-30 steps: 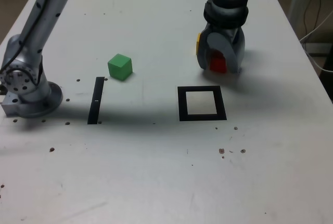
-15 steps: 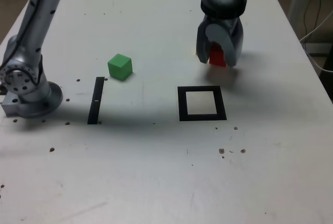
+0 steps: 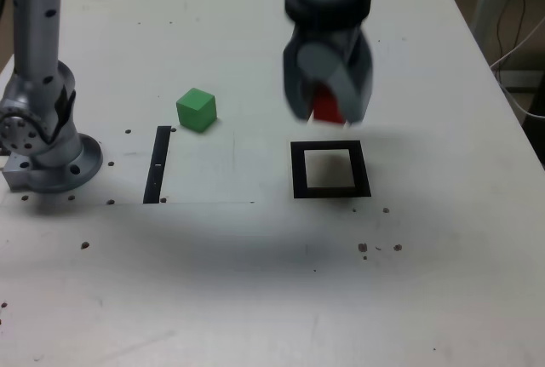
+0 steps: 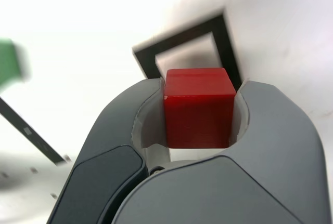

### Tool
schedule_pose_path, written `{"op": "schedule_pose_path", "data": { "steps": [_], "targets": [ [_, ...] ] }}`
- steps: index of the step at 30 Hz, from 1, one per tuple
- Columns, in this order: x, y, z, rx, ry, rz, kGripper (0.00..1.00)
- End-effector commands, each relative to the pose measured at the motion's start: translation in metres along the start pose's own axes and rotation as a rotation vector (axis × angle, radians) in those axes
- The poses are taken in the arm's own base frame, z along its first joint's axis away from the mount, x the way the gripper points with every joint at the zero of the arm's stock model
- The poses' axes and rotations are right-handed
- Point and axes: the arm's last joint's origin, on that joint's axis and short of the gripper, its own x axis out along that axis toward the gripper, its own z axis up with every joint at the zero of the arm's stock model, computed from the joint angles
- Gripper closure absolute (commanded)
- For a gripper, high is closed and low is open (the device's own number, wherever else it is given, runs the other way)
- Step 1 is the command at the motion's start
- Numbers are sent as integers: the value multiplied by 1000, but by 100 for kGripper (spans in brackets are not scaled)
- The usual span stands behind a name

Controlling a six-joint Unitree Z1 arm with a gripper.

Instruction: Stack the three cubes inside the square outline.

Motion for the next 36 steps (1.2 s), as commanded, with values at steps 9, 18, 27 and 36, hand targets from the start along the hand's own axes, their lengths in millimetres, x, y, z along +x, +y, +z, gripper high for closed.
{"op": "schedule_pose_path", "data": {
  "steps": [9, 18, 27, 36],
  "targets": [
    [21, -21, 12, -342, 33, -45, 91],
    [37, -18, 19, -403, 61, -21, 91],
    [51, -12, 18, -422, 88, -20, 88],
    [58, -11, 20, -421, 76, -13, 86]
  ]
}}
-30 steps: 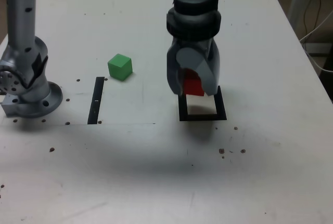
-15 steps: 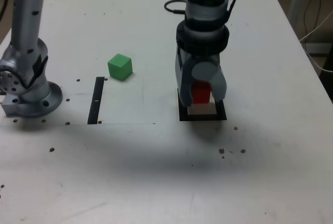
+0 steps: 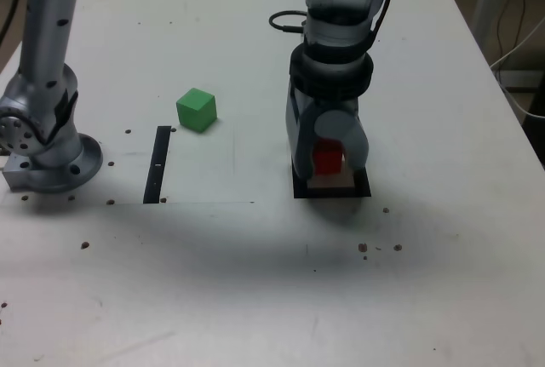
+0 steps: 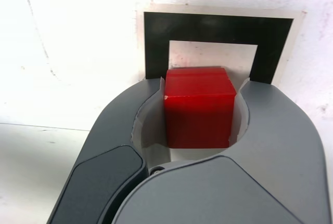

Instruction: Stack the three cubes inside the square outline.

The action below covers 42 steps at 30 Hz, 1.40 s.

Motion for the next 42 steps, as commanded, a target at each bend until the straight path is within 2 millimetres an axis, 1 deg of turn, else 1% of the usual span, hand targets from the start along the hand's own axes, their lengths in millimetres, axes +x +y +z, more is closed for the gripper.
{"op": "schedule_pose_path", "data": {
  "steps": [1, 3, 4, 6, 10, 11, 12, 14, 18, 22, 26, 29, 32, 36, 41, 42],
  "targets": [
    [4, 0, 1, 2, 3, 2, 85],
    [6, 0, 2, 4, -2, 1, 82],
    [8, 0, 3, 5, -3, 0, 78],
    [10, 0, 3, 6, -5, -1, 63],
    [10, 0, 2, 6, -6, 1, 24],
    [10, 0, 1, 6, -7, 3, 16],
    [10, 0, 1, 6, -8, 6, 10],
    [8, 1, 0, 6, -11, 12, 2],
    [1, 3, -3, 5, -20, 30, 1],
    [-12, 6, -8, 3, -39, 54, 1],
    [-33, 10, -16, -1, -69, 81, 1],
    [-49, 20, -20, 3, -79, 101, 1],
    [-61, 40, -20, 23, -55, 119, 1],
    [-72, 72, -16, 57, -12, 132, 1],
    [-79, 115, -6, 80, 6, 137, 0],
    [-79, 126, -2, 84, 6, 137, 0]
  ]
}}
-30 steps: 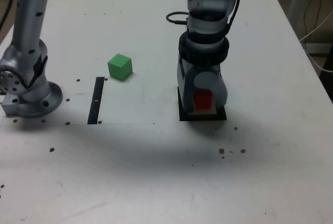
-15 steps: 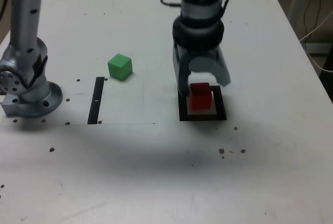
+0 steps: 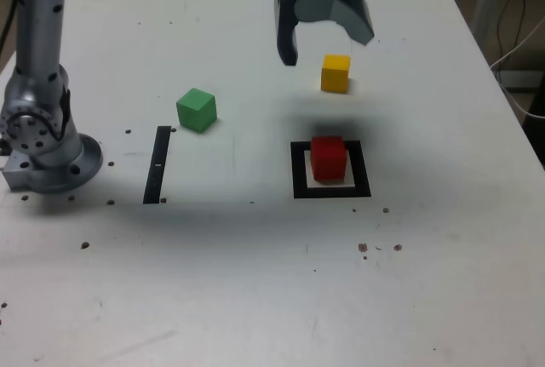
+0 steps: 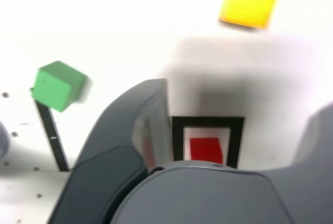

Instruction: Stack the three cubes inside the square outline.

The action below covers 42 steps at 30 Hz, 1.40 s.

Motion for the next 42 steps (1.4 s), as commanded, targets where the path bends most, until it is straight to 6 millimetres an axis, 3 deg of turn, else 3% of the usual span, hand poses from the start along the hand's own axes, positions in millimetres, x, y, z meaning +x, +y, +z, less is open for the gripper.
{"op": "schedule_pose_path", "data": {
  "steps": [1, 7, 17, 23, 33, 42],
  "targets": [
    [3, 26, 9, 11, 1, 3, 0],
    [22, 57, 31, 42, 19, 4, 0],
    [69, 65, 51, 62, 111, -36, 3],
    [79, 67, 57, 81, 119, -46, 8],
    [92, 72, 64, 107, 117, -71, 33],
    [99, 74, 67, 118, 95, -73, 39]
  ]
}}
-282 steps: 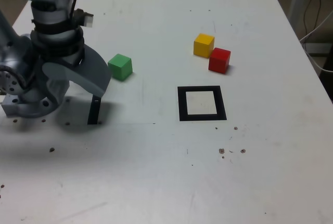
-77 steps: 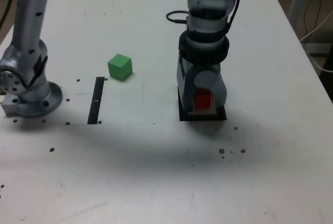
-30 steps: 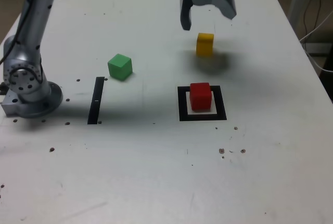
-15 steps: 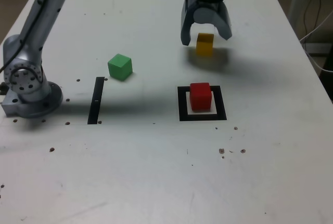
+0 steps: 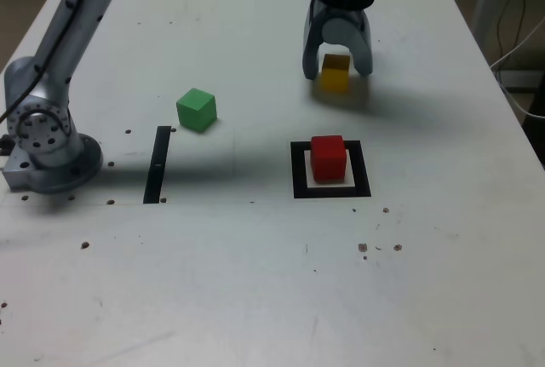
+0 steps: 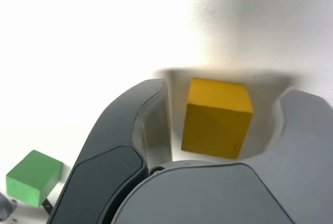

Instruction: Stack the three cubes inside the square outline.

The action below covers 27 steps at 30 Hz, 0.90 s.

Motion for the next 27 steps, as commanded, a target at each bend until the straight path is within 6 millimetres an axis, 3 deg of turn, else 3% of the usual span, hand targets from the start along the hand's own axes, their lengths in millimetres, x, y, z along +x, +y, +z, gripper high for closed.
{"op": "schedule_pose_path", "data": {
  "steps": [1, 12, 18, 23, 27],
  "targets": [
    [5, 2, 1, 1, 1, -3, 39],
    [8, 5, -1, -4, -27, -15, 64],
    [0, 2, -8, -13, -78, 1, 84],
    [-8, -2, -15, -11, -83, -2, 87],
    [-37, -17, -33, -12, -94, 13, 87]
  ]
}}
